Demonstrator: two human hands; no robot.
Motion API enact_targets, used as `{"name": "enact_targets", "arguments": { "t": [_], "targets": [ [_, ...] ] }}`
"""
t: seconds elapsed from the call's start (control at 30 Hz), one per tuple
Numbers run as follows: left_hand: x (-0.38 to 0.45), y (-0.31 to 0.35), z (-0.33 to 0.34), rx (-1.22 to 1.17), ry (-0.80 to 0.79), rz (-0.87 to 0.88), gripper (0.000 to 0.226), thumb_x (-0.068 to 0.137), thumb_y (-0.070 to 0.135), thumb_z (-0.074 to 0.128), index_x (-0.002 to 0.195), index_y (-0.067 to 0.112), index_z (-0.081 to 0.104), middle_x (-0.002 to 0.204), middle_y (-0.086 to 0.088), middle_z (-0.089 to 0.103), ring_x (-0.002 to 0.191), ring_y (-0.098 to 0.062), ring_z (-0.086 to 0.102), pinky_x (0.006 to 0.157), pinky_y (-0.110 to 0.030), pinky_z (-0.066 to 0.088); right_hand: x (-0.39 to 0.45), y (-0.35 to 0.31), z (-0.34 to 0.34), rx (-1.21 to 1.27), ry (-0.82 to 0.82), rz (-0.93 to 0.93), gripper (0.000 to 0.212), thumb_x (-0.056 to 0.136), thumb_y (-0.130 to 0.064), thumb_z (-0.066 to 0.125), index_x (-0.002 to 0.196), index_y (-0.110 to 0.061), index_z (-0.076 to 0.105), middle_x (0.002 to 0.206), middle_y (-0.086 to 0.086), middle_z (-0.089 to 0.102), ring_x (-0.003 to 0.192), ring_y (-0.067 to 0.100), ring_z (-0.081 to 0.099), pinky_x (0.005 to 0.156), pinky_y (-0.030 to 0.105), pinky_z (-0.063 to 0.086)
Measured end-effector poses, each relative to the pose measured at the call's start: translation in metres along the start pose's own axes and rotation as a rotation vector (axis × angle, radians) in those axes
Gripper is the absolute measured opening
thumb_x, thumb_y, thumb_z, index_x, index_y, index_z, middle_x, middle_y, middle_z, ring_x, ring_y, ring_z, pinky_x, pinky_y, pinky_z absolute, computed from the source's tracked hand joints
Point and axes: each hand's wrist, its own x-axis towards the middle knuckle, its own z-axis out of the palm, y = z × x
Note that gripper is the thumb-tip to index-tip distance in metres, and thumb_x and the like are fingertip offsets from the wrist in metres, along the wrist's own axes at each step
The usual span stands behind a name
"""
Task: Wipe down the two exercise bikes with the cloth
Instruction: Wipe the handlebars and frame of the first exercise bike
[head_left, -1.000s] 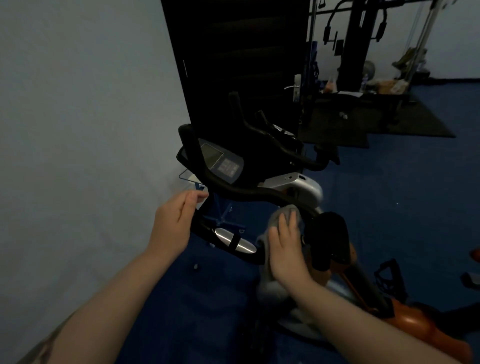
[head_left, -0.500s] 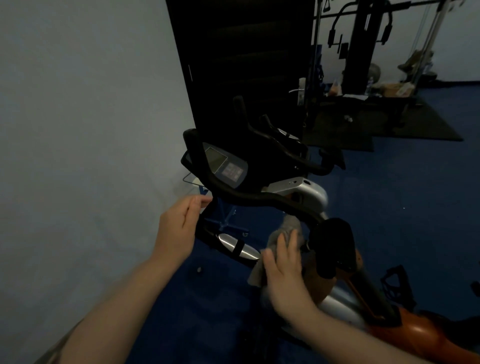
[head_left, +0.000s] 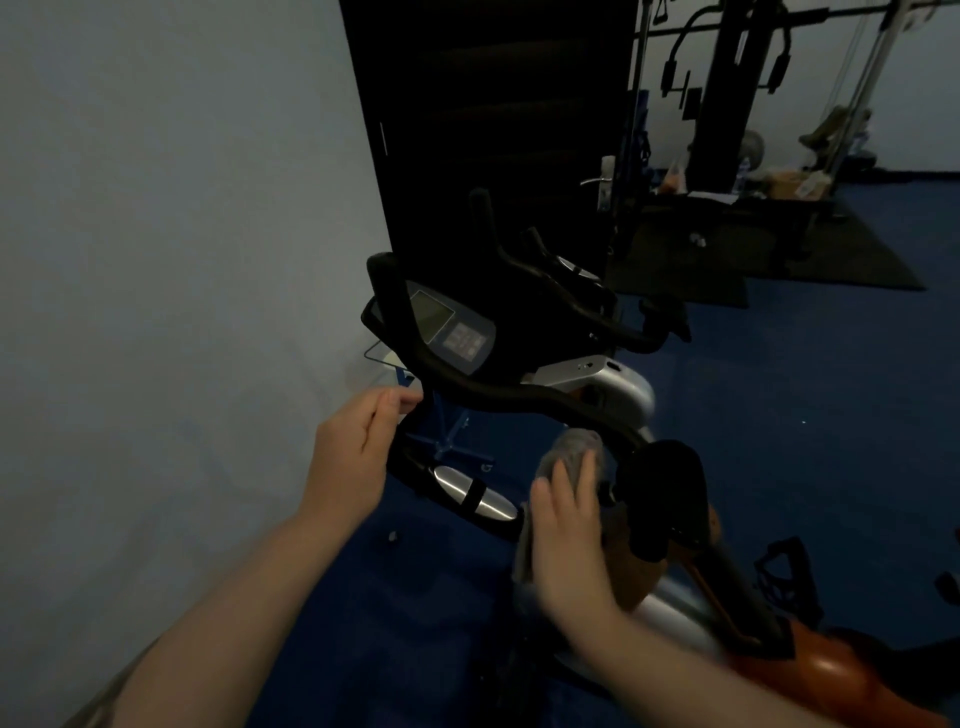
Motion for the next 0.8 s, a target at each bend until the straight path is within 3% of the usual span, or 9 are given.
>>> {"name": "enact_targets", "arguments": {
  "t": [0.07, 0.17, 0.23, 0.33, 0.37, 0.47, 0.57, 0.7, 0.8],
  "targets": [
    [-0.001, 0.001, 0.001, -0.004, 0.006, -0.004, 0.030, 0.102, 0.025, 0.037, 0.105, 0.022, 0.067, 0.102, 0.006, 0.070, 0.099, 0.001, 0.063, 0.085, -0.006, 0.042, -0.006, 0.008, -0.003, -0.121, -0.079, -0.007, 0.058, 0.104, -0.043, 0.020, 0.154, -0.020, 0.002, 0.156, -0.009, -0.030, 0.146, 0.014, -0.020, 0.115, 0.024, -0.007],
    [0.000, 0.002, 0.000, 0.004, 0.005, -0.008, 0.031, 0.103, 0.022, 0.038, 0.105, 0.018, 0.068, 0.102, 0.005, 0.070, 0.099, 0.001, 0.063, 0.085, -0.006, 0.043, 0.012, 0.007, -0.014, -0.070, -0.058, 0.104, 0.051, 0.107, -0.026, 0.005, 0.152, -0.004, 0.015, 0.161, 0.012, -0.009, 0.149, 0.025, -0.013, 0.116, 0.026, -0.015],
    [0.000, 0.004, -0.001, 0.003, -0.001, -0.014, 0.031, 0.104, 0.021, 0.038, 0.105, 0.017, 0.068, 0.102, 0.004, 0.070, 0.098, 0.001, 0.063, 0.085, -0.006, 0.043, 0.021, 0.001, -0.014, -0.131, -0.047, 0.163, 0.053, 0.105, -0.028, 0.004, 0.152, -0.007, 0.013, 0.162, 0.010, -0.003, 0.149, 0.019, -0.010, 0.111, 0.019, -0.019],
    [-0.001, 0.006, 0.000, -0.013, 0.000, -0.027, 0.031, 0.102, 0.024, 0.038, 0.104, 0.019, 0.068, 0.101, 0.005, 0.070, 0.098, 0.003, 0.063, 0.084, -0.005, 0.042, -0.007, -0.002, 0.000, -0.280, -0.094, 0.027, 0.069, 0.097, -0.044, -0.001, 0.152, -0.006, 0.019, 0.161, 0.013, -0.002, 0.148, 0.022, -0.014, 0.113, 0.024, -0.021],
    [-0.001, 0.006, 0.000, -0.011, 0.004, -0.027, 0.031, 0.102, 0.023, 0.038, 0.105, 0.019, 0.068, 0.101, 0.005, 0.070, 0.097, 0.003, 0.063, 0.084, -0.005, 0.042, -0.012, -0.001, -0.001, -0.318, -0.125, 0.040, 0.064, 0.099, -0.040, 0.004, 0.151, -0.006, 0.019, 0.161, 0.015, -0.007, 0.147, 0.025, -0.020, 0.114, 0.029, -0.021],
    [-0.001, 0.005, 0.001, -0.008, 0.008, -0.028, 0.031, 0.103, 0.020, 0.038, 0.105, 0.015, 0.069, 0.102, 0.003, 0.070, 0.098, 0.001, 0.063, 0.085, -0.006, 0.042, 0.015, -0.002, -0.015, -0.028, -0.060, 0.195, 0.045, 0.107, -0.020, 0.020, 0.151, -0.013, 0.014, 0.161, 0.008, -0.010, 0.147, 0.026, -0.019, 0.118, 0.036, -0.010],
    [-0.001, 0.005, -0.001, -0.013, -0.003, -0.026, 0.031, 0.103, 0.020, 0.038, 0.105, 0.016, 0.069, 0.101, 0.005, 0.070, 0.098, 0.002, 0.063, 0.084, -0.006, 0.042, 0.017, -0.021, -0.018, 0.031, 0.035, 0.176, 0.049, 0.107, -0.029, 0.019, 0.154, -0.017, 0.011, 0.162, -0.001, -0.008, 0.148, 0.015, -0.010, 0.118, 0.029, -0.007],
    [0.000, 0.004, 0.001, -0.004, 0.010, -0.008, 0.030, 0.104, 0.020, 0.038, 0.104, 0.019, 0.068, 0.101, 0.007, 0.070, 0.098, 0.004, 0.063, 0.085, -0.005, 0.042, -0.035, -0.018, 0.005, -0.200, -0.103, 0.098, 0.065, 0.099, -0.043, -0.005, 0.153, -0.010, 0.010, 0.161, 0.007, -0.013, 0.146, 0.014, -0.022, 0.113, 0.023, -0.022],
    [0.000, 0.002, -0.001, 0.000, 0.005, -0.006, 0.030, 0.104, 0.021, 0.038, 0.105, 0.019, 0.068, 0.102, 0.007, 0.070, 0.098, 0.003, 0.063, 0.085, -0.007, 0.043, -0.044, -0.028, -0.007, -0.037, -0.227, 0.200, 0.055, 0.103, -0.045, 0.006, 0.154, -0.025, 0.000, 0.159, -0.007, -0.017, 0.145, 0.008, -0.019, 0.117, 0.027, -0.012]
  ]
}}
